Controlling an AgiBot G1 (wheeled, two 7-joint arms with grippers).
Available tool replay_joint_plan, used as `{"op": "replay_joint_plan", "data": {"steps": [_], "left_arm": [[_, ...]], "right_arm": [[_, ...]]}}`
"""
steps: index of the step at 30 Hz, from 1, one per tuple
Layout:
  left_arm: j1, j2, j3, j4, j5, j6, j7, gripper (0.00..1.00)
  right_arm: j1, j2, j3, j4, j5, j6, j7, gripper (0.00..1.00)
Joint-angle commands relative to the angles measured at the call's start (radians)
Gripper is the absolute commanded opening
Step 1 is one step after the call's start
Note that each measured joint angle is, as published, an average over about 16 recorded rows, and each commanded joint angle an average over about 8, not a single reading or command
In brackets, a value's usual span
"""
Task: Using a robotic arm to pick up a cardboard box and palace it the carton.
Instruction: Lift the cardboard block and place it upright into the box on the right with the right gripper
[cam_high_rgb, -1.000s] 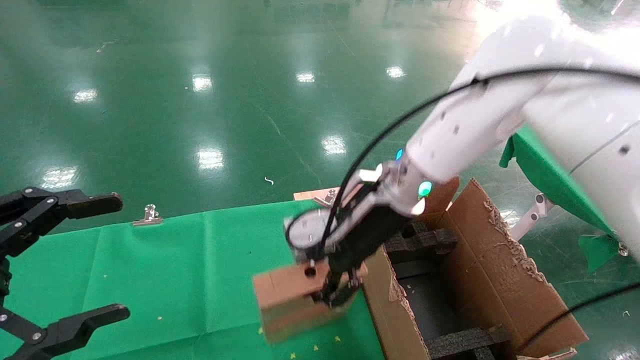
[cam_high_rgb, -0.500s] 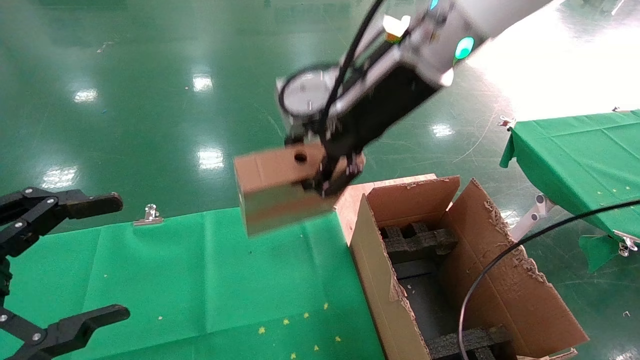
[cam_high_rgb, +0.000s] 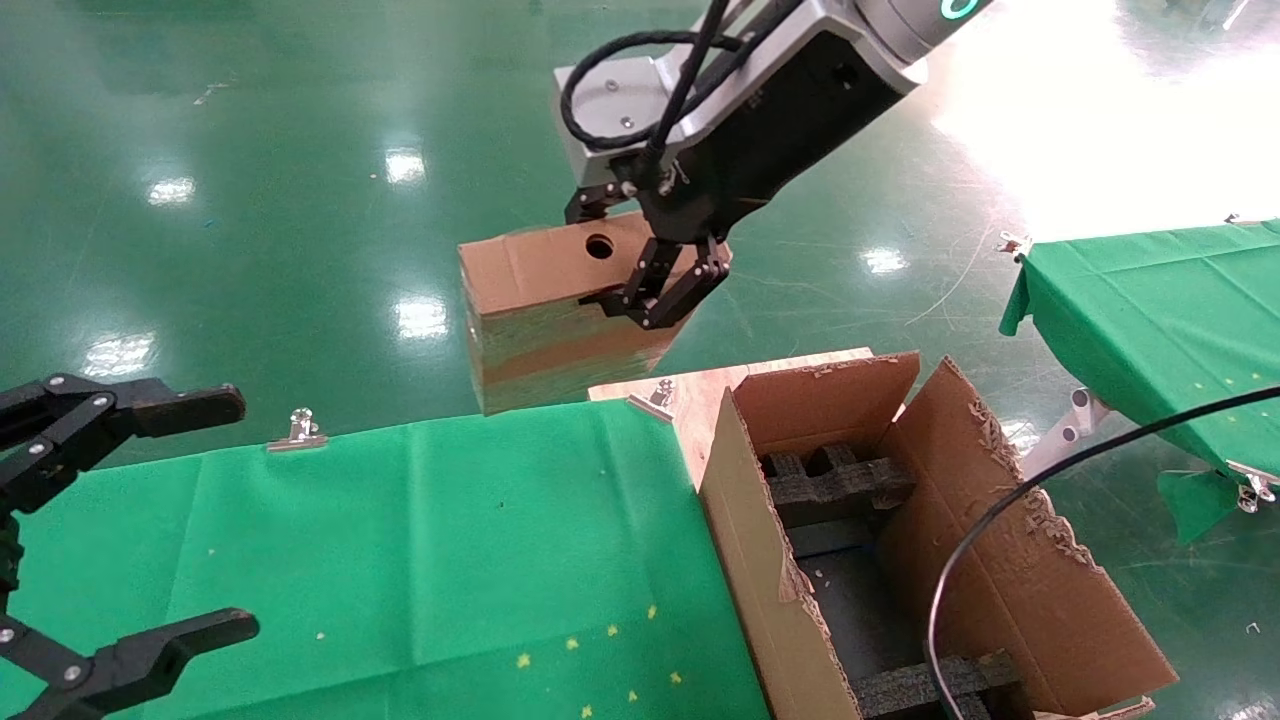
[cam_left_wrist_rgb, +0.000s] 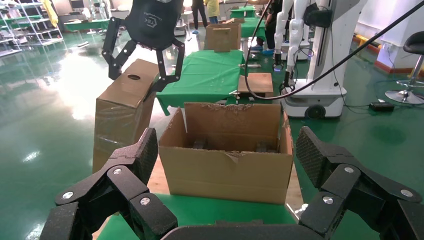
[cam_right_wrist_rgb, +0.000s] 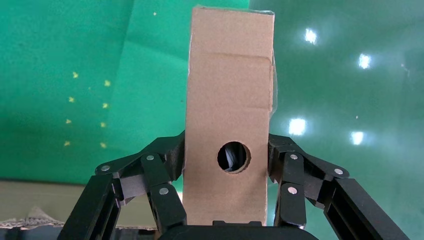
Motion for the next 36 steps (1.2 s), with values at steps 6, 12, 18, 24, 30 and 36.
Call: {"op": "replay_joint_plan", "data": {"steps": [6,12,18,24,30,36], "left_arm": [[0.000,0.000,0.000,0.000,0.000,0.000,0.000,1.00],[0.000,0.000,0.000,0.000,0.000,0.000,0.000,1.00],[0.000,0.000,0.000,0.000,0.000,0.000,0.000,1.00],[0.000,0.000,0.000,0.000,0.000,0.000,0.000,1.00],[0.000,0.000,0.001,0.000,0.000,0.000,0.000,1.00],[0.000,0.000,0.001,0.000,0.000,0.000,0.000,1.00]], "right_arm": [[0.030,0.075,-0.095,0.008,0.021,-0.005,0.004,0.00],[0.088,0.200,-0.203,0.090,0.024,-0.003,0.063,0.00],[0.154,0.326,-0.300,0.198,0.016,0.003,0.139,0.00],[0.215,0.438,-0.371,0.298,-0.010,0.013,0.206,0.00],[0.246,0.530,-0.415,0.366,-0.038,0.027,0.254,0.00],[0.250,0.586,-0.435,0.403,-0.041,0.044,0.289,0.00]]}}
